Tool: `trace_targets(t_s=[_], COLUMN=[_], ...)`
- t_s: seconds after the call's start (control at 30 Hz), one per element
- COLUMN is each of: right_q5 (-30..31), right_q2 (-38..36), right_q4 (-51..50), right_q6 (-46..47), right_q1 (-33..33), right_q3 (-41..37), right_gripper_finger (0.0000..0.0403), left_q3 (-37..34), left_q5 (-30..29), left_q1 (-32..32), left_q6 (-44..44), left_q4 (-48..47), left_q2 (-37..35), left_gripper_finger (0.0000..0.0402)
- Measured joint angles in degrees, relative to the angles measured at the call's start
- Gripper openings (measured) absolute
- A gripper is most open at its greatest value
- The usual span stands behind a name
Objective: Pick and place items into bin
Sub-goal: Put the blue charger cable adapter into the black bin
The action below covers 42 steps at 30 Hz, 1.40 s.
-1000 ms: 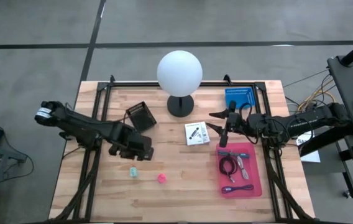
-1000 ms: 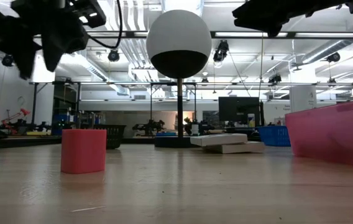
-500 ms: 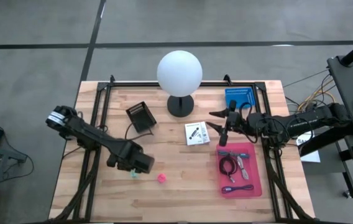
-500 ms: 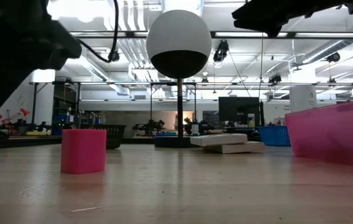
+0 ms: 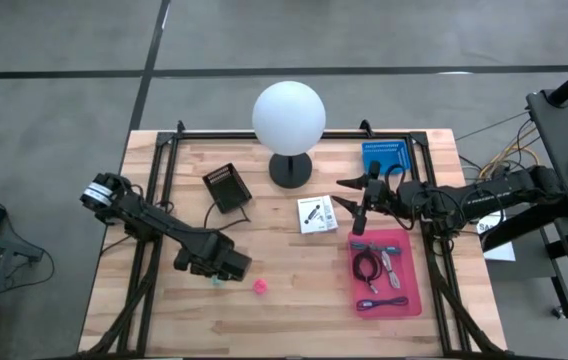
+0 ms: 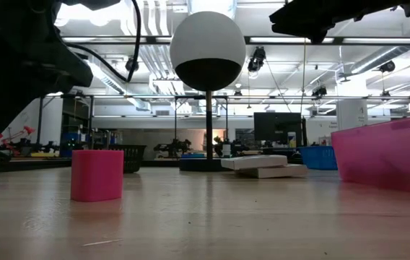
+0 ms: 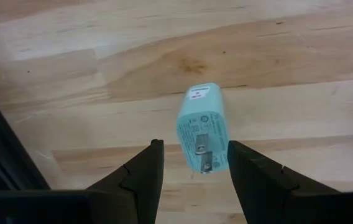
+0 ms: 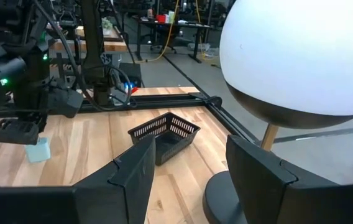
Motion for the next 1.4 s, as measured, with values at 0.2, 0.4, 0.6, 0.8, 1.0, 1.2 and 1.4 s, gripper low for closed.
trace_targets(t_s=[0.2, 0.4, 0.6, 0.8, 1.0, 1.2, 1.4], right_q5=[0.0, 0.0, 0.0, 0.0, 0.0, 0.0, 0.0], right_q2=[0.0, 0.0, 0.0, 0.0, 0.0, 0.0, 0.0], right_q4=[0.0, 0.0, 0.0, 0.0, 0.0, 0.0, 0.0], right_q6=[-0.2, -1.1, -1.1, -1.1, -1.3, -1.3, -1.3], right_q1=[0.0, 0.0, 0.0, 0.0, 0.0, 0.0, 0.0], right_q3=[0.0, 0.0, 0.0, 0.0, 0.0, 0.0, 0.0], right_gripper_finger=[0.0185, 0.0185, 0.0185, 0.0185, 0.0185, 0.0185, 0.0185], left_q3=[-0.4, -1.4, -3.8, -4.3, -4.4, -5.8, -9.7], left_q5=[-0.2, -0.5, -0.5, -0.5, -0.4, -0.3, 1.7], left_q1=[0.0, 0.0, 0.0, -0.1, -0.1, -0.1, -0.1], left_q6=[0.0, 0.3, 0.3, 0.3, 4.7, 4.9, 5.0], left_q4=[1.3, 2.3, 6.3, 8.4, 8.6, 9.7, 17.9], left_q2=[0.0, 0.0, 0.0, 0.0, 0.0, 0.0, 0.0], left_gripper_finger=[0.0162, 0.0162, 0.0162, 0.0162, 0.0162, 0.0162, 0.0145])
